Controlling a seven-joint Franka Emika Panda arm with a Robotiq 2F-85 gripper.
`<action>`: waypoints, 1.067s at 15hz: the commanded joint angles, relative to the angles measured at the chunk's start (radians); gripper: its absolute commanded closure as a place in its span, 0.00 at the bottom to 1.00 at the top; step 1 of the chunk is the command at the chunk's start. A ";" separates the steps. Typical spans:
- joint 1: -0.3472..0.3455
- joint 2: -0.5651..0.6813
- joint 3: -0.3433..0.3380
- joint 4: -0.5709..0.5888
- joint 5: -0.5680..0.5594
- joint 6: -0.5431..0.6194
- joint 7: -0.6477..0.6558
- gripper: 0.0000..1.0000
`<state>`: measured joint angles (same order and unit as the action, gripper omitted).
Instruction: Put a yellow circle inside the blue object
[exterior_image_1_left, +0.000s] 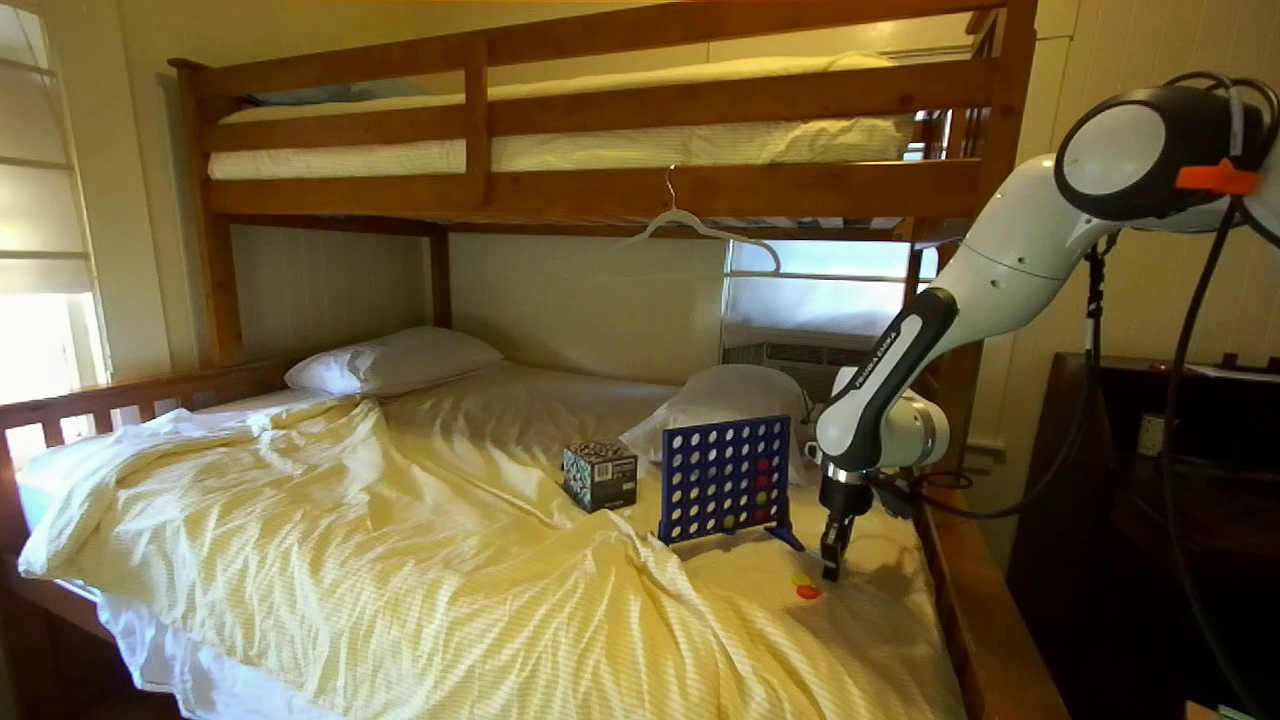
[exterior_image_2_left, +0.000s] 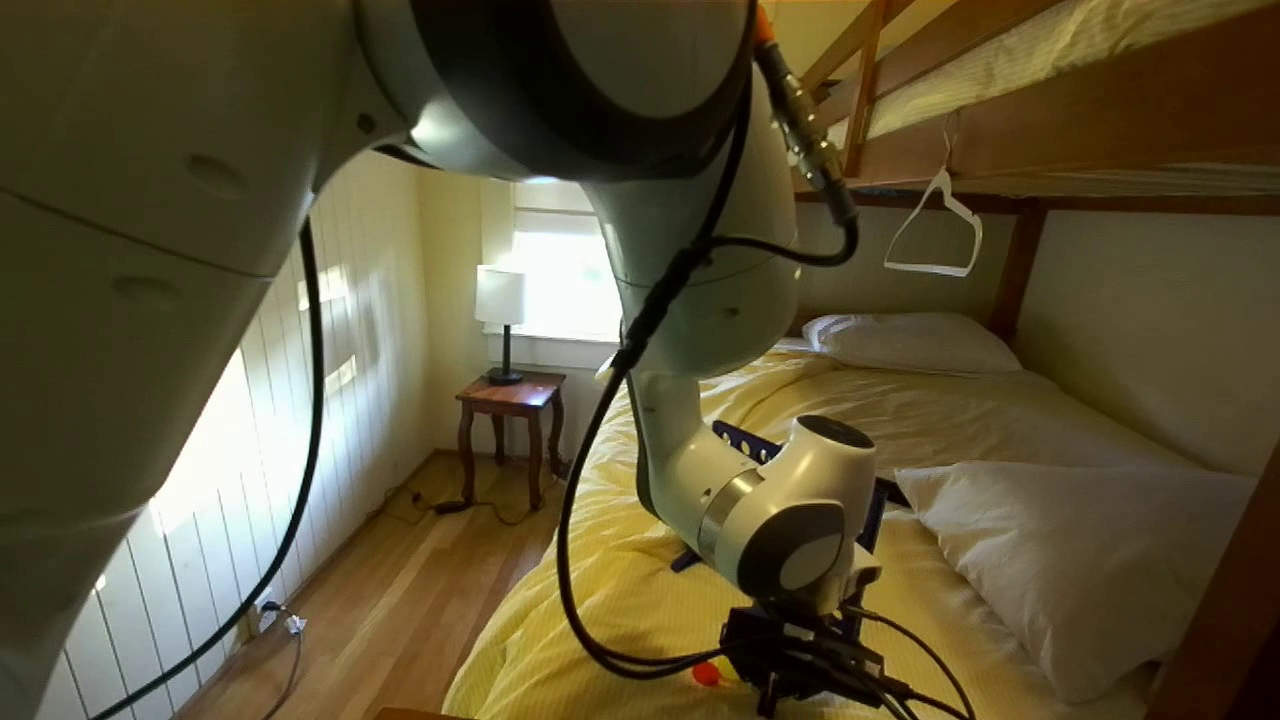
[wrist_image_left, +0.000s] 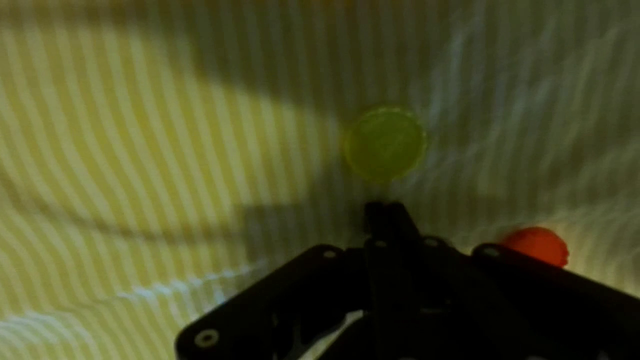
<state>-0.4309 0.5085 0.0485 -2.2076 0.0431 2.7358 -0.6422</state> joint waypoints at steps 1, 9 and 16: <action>-0.012 -0.012 0.014 -0.006 0.023 -0.005 -0.022 1.00; -0.010 -0.058 0.049 -0.003 0.149 -0.094 0.057 0.46; 0.052 -0.048 0.028 0.029 0.208 -0.100 0.238 0.01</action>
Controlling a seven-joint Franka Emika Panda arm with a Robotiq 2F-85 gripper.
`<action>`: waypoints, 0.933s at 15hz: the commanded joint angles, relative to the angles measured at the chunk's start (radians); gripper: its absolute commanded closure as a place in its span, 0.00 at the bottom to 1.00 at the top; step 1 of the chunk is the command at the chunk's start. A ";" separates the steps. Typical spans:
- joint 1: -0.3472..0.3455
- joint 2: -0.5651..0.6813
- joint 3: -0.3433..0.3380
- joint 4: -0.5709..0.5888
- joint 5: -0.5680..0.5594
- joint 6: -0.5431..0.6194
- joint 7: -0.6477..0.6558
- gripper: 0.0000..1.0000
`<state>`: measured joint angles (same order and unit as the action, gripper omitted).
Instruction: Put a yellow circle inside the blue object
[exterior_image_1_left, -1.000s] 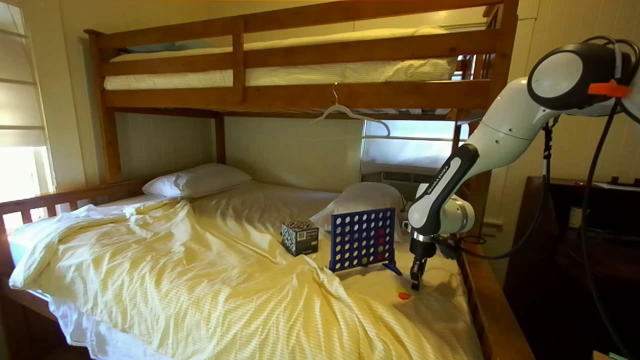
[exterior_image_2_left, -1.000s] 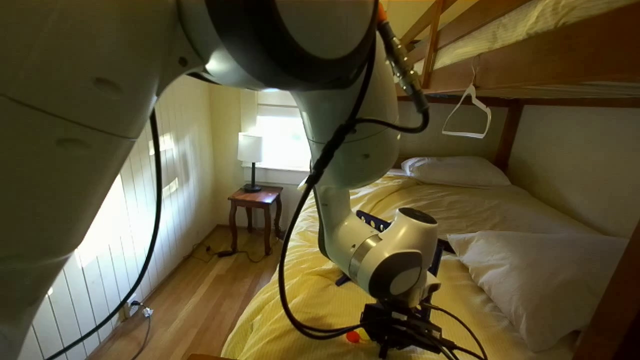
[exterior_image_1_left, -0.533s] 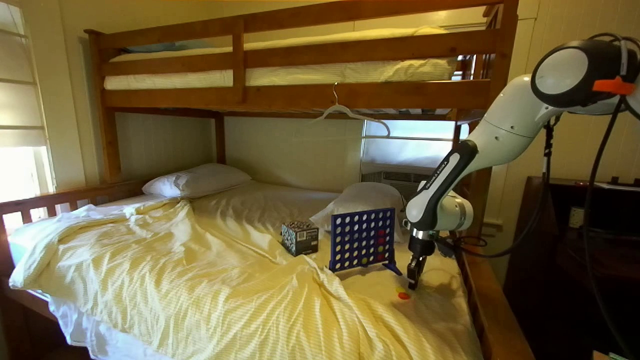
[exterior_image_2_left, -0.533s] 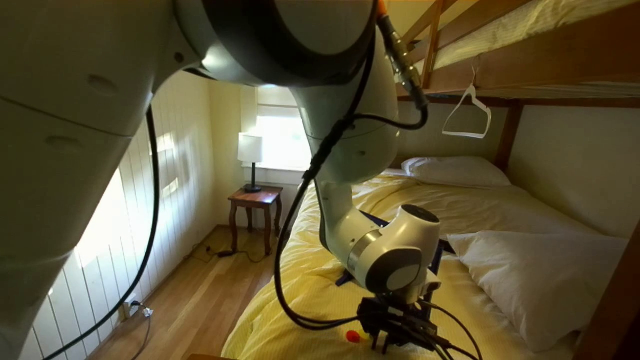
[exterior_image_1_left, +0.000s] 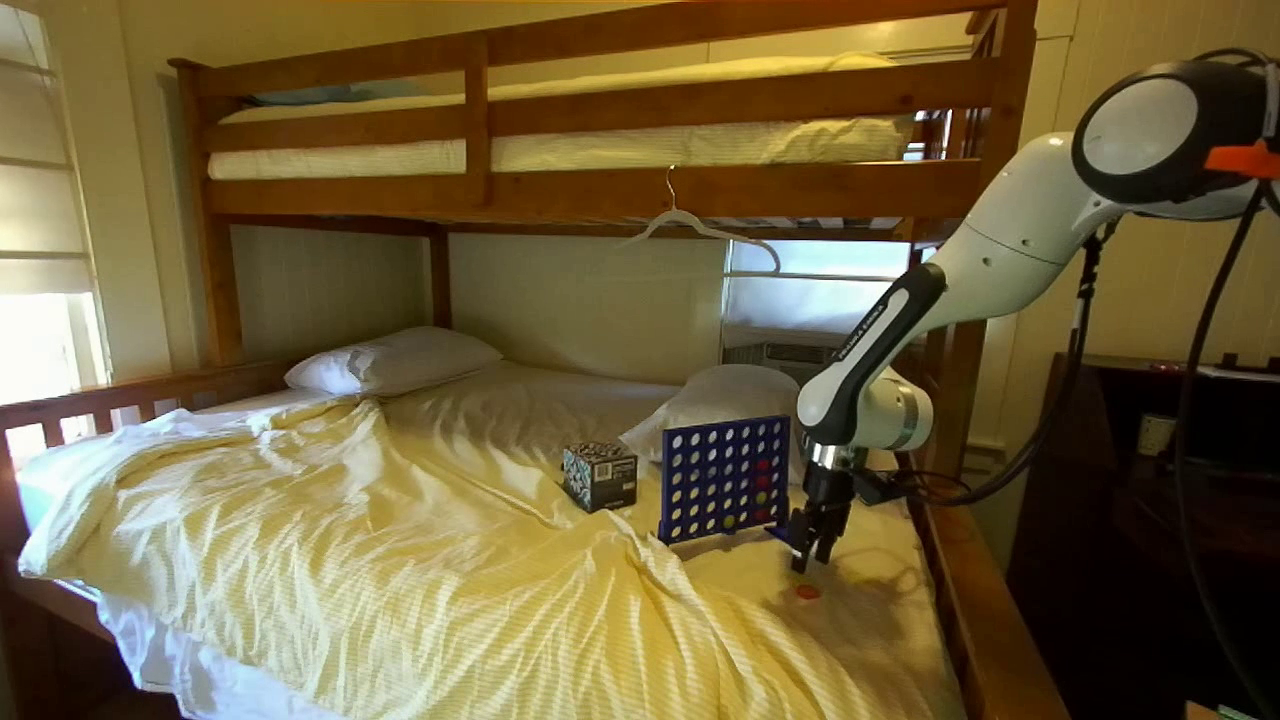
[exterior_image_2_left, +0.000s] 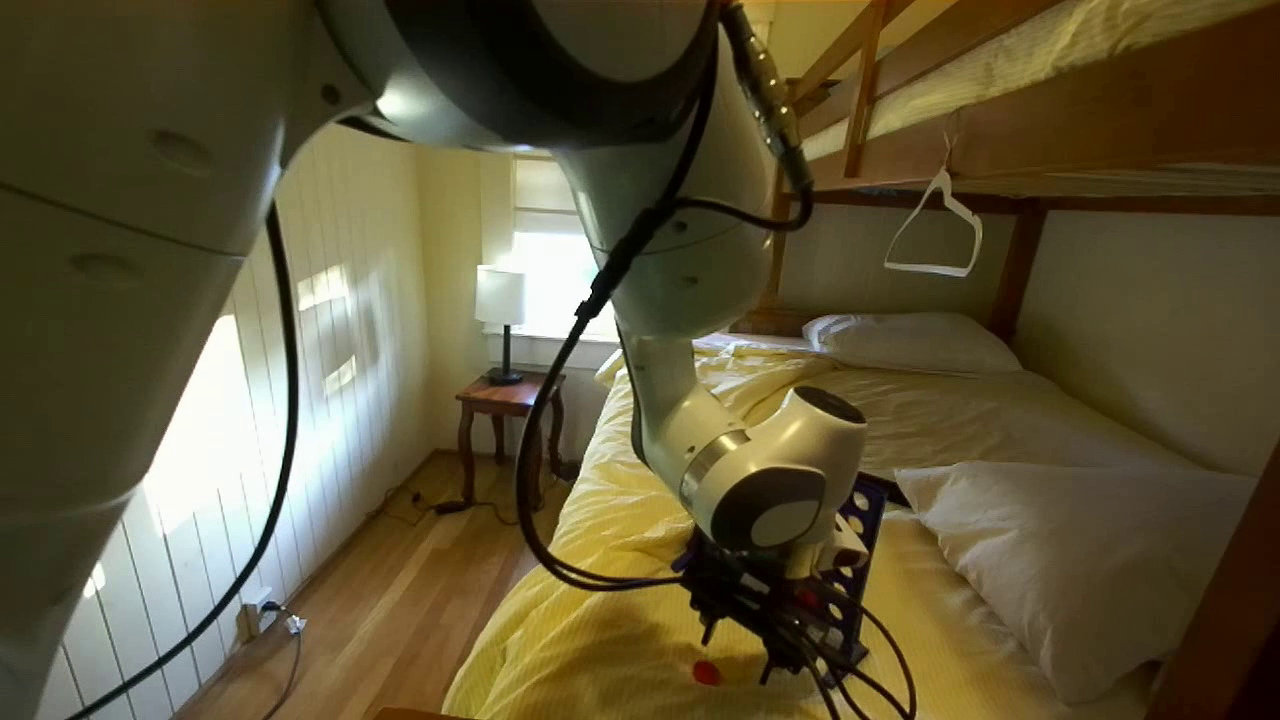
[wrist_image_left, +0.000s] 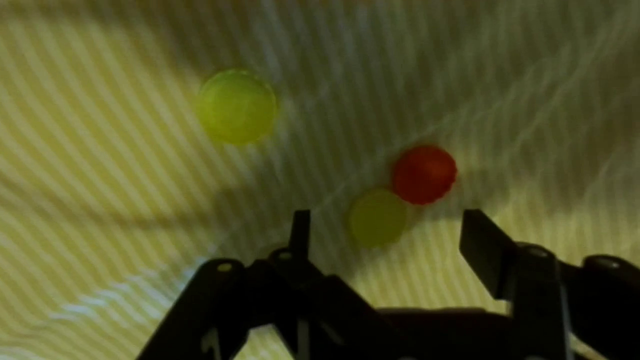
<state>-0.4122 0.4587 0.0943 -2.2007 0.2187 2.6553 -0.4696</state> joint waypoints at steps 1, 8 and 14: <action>0.043 0.007 -0.023 0.029 0.031 -0.016 0.089 0.00; 0.107 0.041 -0.072 0.059 -0.009 -0.005 0.200 0.00; 0.121 0.083 -0.089 0.084 -0.016 -0.001 0.207 0.02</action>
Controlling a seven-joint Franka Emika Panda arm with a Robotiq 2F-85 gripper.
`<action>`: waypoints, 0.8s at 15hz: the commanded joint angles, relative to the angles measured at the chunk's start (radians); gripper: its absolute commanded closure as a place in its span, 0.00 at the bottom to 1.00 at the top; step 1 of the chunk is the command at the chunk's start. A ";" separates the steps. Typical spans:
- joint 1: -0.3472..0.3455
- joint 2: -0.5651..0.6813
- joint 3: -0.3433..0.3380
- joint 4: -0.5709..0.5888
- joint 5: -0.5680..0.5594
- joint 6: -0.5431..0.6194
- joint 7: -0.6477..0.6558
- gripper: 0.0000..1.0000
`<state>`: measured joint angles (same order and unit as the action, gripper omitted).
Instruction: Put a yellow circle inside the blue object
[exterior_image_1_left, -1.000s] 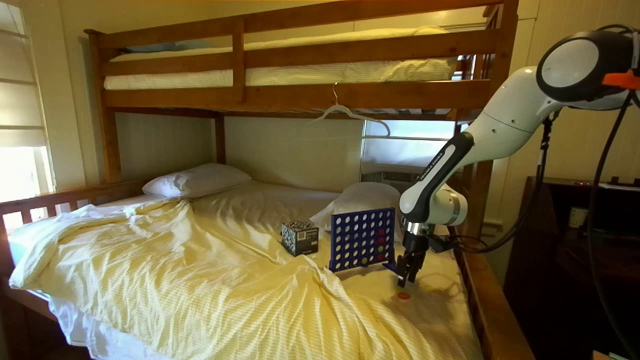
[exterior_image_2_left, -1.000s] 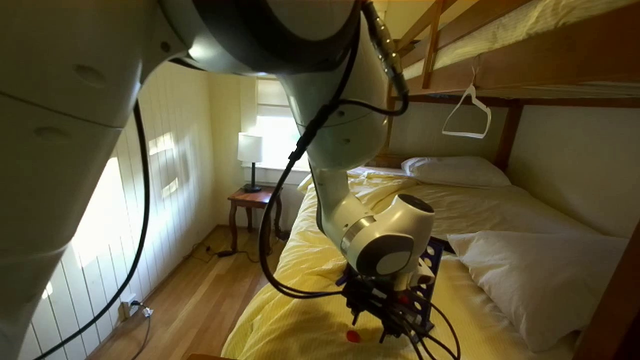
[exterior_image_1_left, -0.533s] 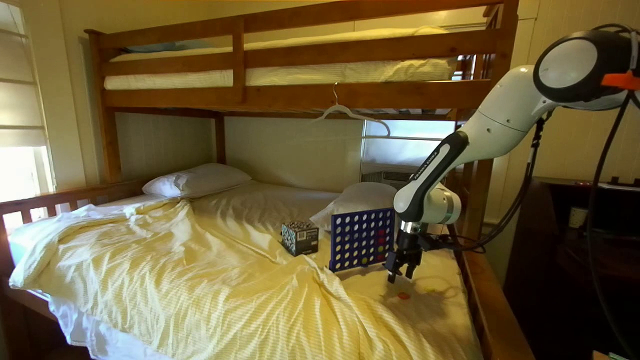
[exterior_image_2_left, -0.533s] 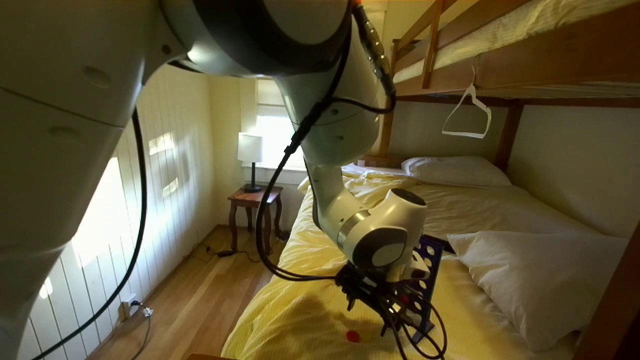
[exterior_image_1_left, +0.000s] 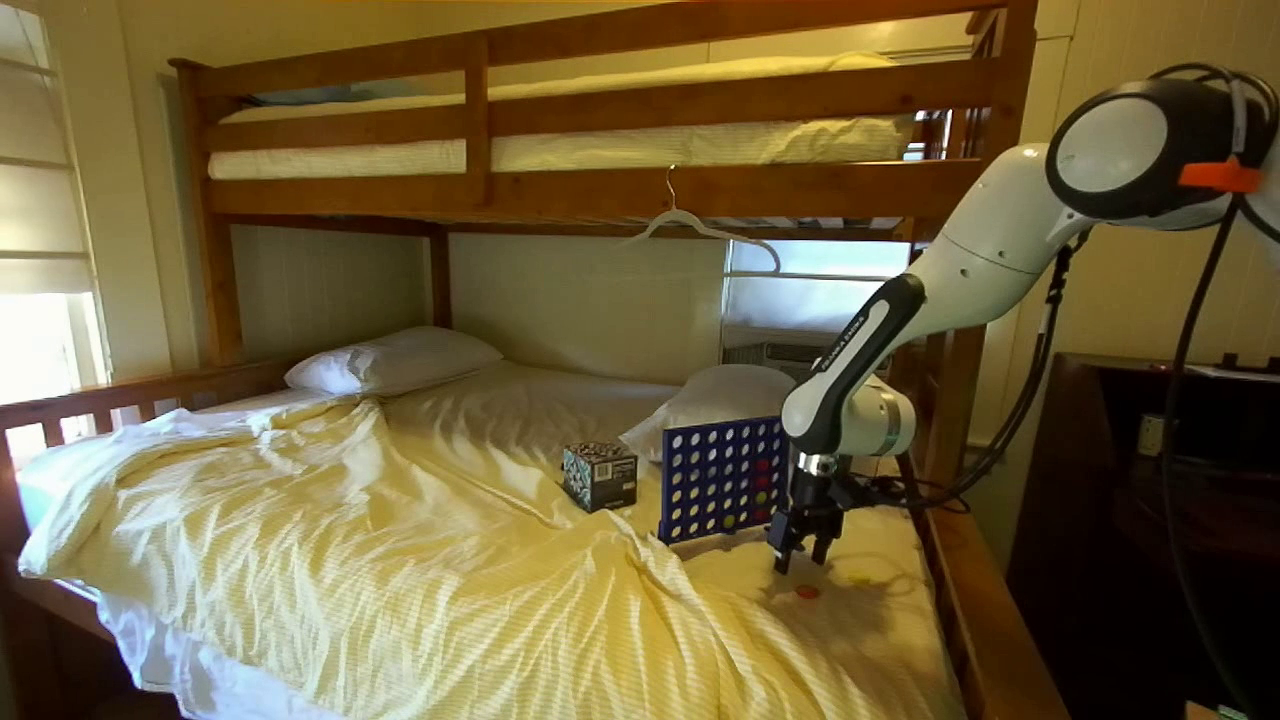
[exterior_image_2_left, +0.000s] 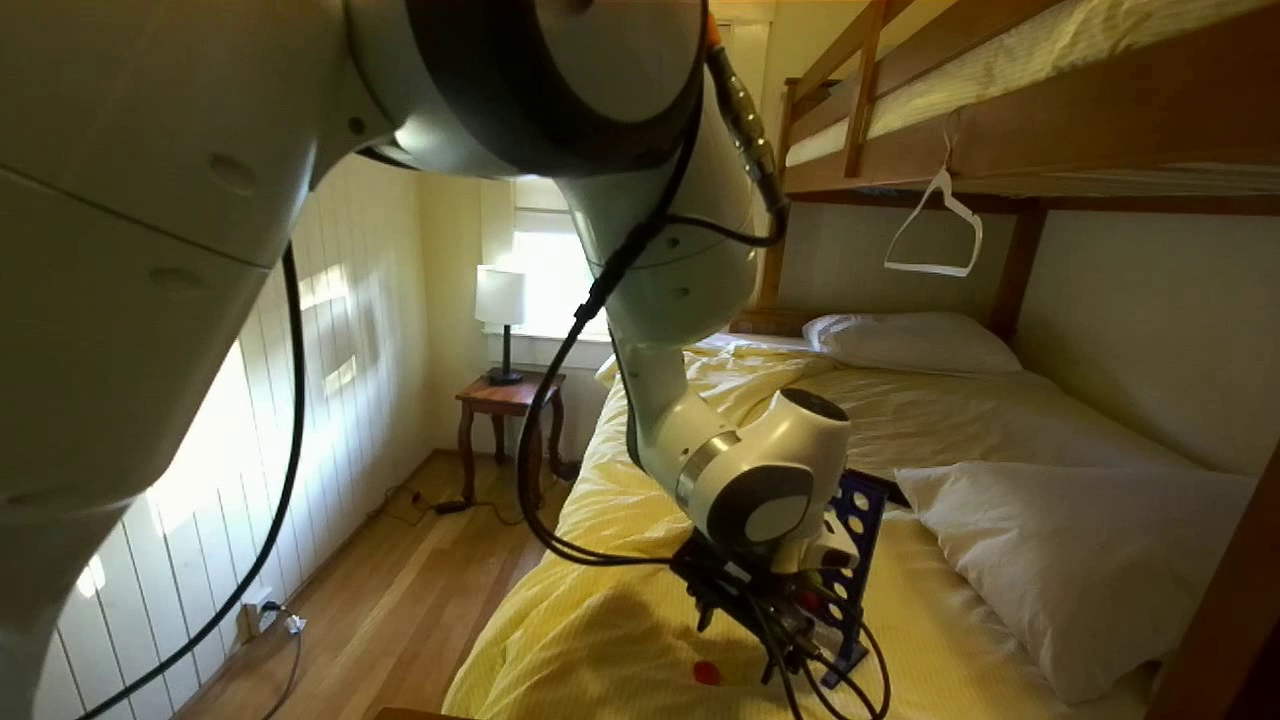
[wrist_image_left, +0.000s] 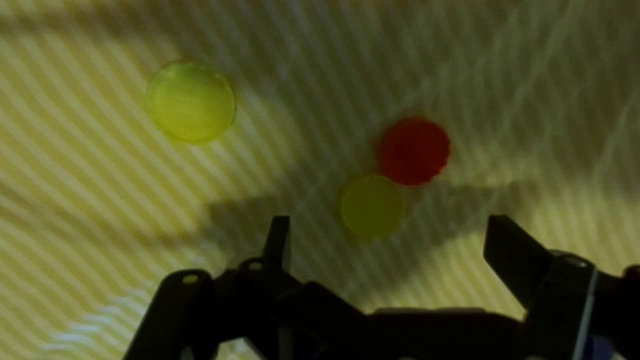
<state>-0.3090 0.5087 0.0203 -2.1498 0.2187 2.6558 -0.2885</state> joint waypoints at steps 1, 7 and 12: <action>0.019 0.039 -0.015 0.036 -0.017 0.002 0.025 0.03; 0.020 0.059 -0.010 0.049 -0.019 0.015 0.019 0.53; 0.026 0.061 -0.015 0.053 -0.027 0.019 0.021 0.88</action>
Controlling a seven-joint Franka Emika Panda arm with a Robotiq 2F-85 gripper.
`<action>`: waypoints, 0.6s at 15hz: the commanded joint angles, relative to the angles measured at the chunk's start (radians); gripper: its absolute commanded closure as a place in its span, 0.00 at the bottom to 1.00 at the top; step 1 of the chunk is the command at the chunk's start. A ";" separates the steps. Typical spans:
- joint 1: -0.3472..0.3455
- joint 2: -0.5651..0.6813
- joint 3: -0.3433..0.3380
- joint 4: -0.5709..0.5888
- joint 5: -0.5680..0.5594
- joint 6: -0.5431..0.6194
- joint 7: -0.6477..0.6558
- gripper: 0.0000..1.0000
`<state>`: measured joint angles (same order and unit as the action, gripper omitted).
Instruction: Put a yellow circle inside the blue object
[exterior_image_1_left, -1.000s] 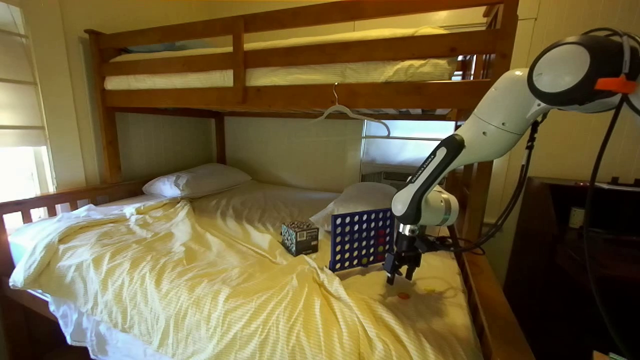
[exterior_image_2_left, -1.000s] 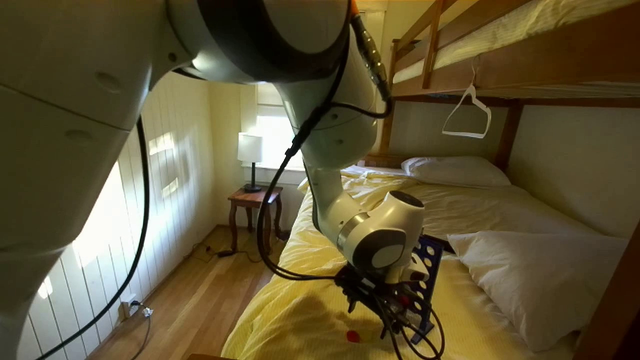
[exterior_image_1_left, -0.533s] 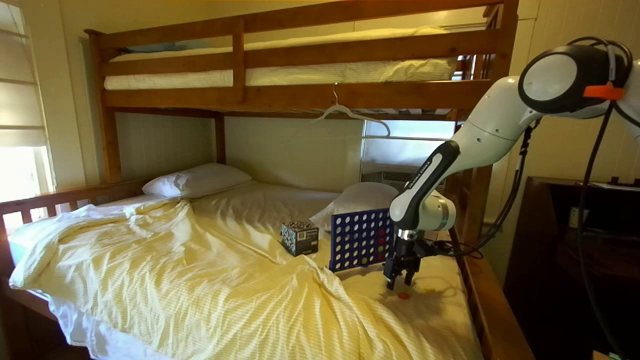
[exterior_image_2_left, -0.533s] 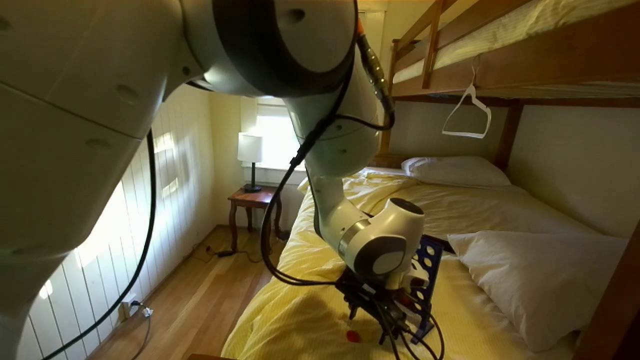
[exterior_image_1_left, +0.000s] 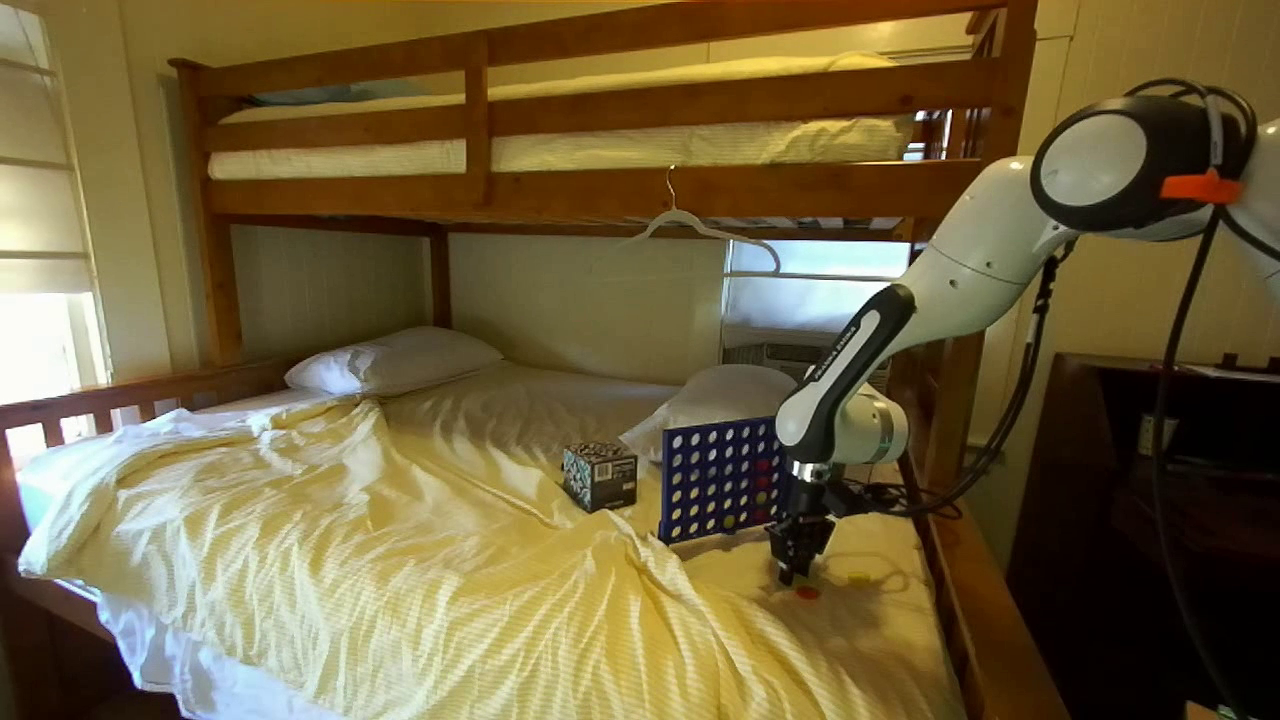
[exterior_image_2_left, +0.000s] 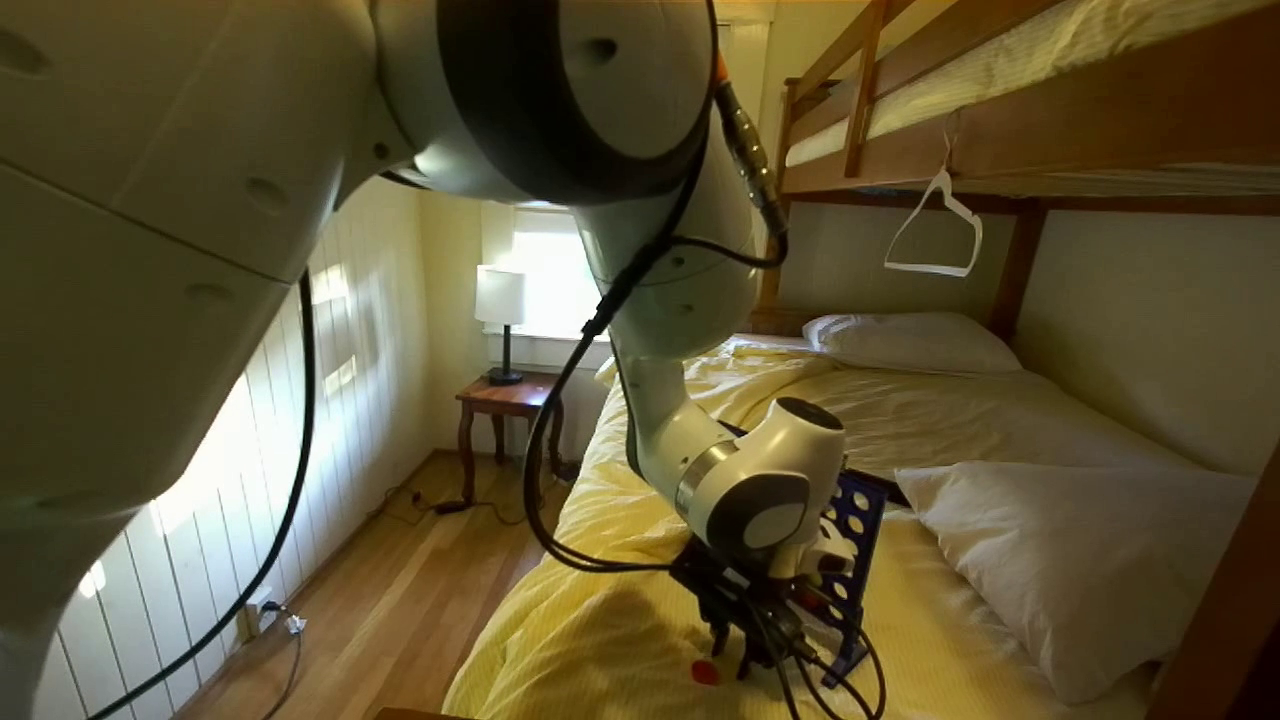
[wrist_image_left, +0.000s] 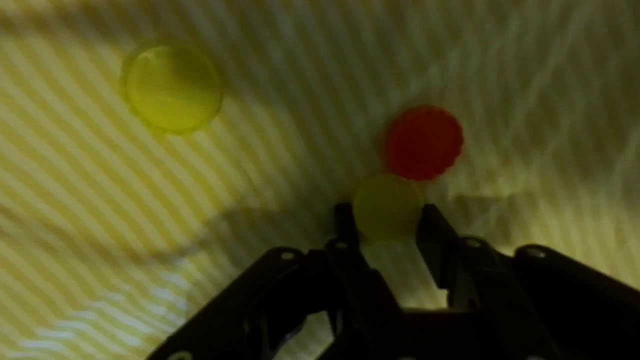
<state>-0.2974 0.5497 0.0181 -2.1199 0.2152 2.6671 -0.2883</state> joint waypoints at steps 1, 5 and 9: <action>0.014 0.020 -0.013 0.024 -0.025 0.007 0.021 0.90; 0.005 0.009 -0.005 0.015 -0.016 0.010 0.009 0.90; -0.033 -0.085 0.028 -0.085 0.013 0.096 -0.051 0.90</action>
<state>-0.3013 0.5432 0.0213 -2.1201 0.2144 2.6928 -0.2954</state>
